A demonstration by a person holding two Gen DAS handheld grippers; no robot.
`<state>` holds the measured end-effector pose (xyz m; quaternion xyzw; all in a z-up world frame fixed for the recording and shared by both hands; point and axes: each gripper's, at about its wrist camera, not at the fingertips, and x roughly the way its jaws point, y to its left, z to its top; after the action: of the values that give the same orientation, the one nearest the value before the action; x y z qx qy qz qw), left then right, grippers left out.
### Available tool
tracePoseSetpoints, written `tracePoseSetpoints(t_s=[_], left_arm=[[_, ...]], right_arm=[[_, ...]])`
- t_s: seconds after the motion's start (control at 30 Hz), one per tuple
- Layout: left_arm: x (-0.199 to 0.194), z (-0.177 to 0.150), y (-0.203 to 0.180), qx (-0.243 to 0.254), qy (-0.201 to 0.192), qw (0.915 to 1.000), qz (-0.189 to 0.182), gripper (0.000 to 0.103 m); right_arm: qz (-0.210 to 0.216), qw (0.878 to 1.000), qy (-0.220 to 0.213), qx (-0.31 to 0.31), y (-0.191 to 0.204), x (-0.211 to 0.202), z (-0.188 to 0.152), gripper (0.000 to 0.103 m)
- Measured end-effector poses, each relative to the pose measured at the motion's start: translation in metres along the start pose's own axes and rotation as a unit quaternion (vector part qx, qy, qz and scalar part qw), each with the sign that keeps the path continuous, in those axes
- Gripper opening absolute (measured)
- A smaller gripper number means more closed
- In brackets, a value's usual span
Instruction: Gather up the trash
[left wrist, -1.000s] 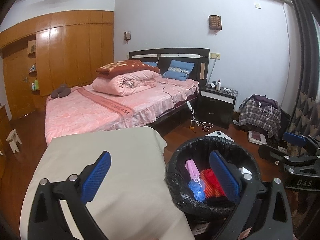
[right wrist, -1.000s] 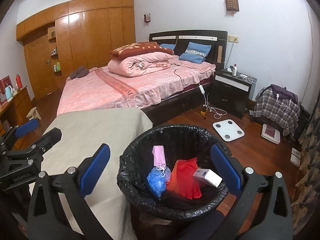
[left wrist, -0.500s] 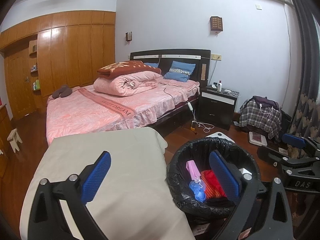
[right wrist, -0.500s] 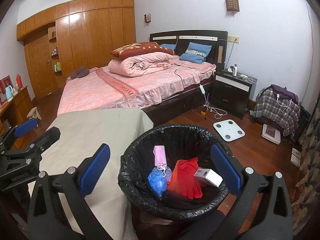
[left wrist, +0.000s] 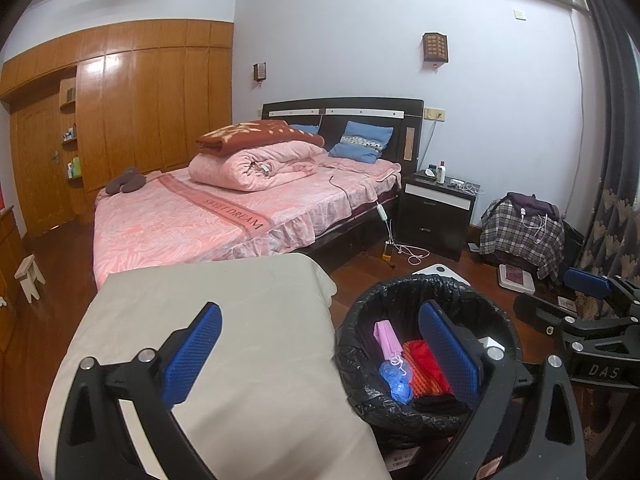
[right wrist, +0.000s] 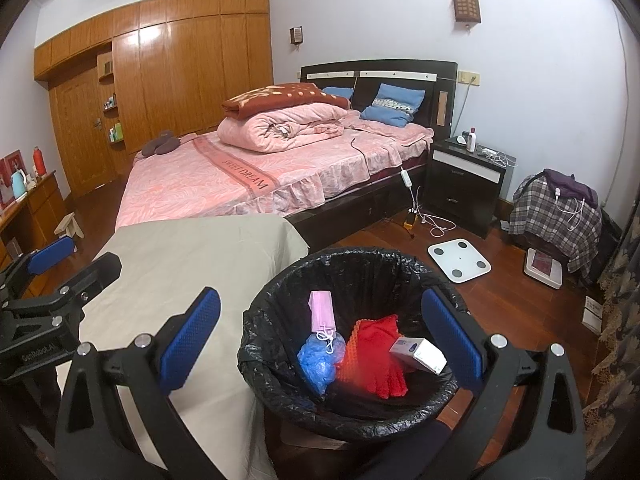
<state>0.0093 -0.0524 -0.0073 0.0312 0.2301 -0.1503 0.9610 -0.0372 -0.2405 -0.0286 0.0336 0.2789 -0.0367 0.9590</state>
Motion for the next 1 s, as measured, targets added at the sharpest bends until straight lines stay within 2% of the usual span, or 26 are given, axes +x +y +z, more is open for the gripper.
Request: tracePoseSetpoints(t_s=[1.0], left_arm=[[0.0,0.0005,0.0029,-0.001,0.001,1.0,0.0,0.097]], right_arm=[[0.0,1.0,0.0,0.0,-0.0001,0.0002,0.0001,0.098]])
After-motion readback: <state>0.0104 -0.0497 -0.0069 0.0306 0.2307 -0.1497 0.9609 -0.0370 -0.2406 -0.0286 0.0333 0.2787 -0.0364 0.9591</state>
